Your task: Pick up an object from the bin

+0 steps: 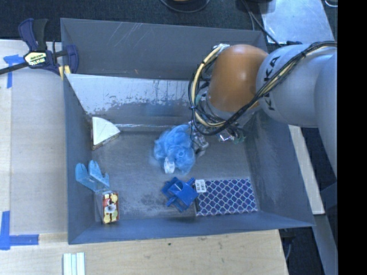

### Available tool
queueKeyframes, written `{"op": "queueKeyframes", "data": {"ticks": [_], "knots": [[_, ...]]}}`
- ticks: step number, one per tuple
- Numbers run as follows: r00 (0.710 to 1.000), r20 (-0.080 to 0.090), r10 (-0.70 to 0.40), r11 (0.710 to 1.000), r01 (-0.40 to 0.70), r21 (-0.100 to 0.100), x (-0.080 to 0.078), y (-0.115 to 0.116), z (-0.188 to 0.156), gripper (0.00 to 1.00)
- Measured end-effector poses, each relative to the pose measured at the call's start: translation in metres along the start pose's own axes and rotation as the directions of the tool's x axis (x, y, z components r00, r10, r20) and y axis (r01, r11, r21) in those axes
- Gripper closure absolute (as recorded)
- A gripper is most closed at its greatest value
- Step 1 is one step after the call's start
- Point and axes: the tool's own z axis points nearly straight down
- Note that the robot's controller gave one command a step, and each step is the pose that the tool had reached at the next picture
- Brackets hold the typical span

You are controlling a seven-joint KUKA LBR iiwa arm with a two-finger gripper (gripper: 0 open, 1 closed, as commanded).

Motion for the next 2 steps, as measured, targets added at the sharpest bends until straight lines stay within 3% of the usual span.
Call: {"op": "queueKeyframes", "data": {"ticks": [2], "knots": [[1.0, 0.004, 0.004, 1.0, -0.004, 0.002, 0.0025, -0.0077, 0.0008, 1.0]]}}
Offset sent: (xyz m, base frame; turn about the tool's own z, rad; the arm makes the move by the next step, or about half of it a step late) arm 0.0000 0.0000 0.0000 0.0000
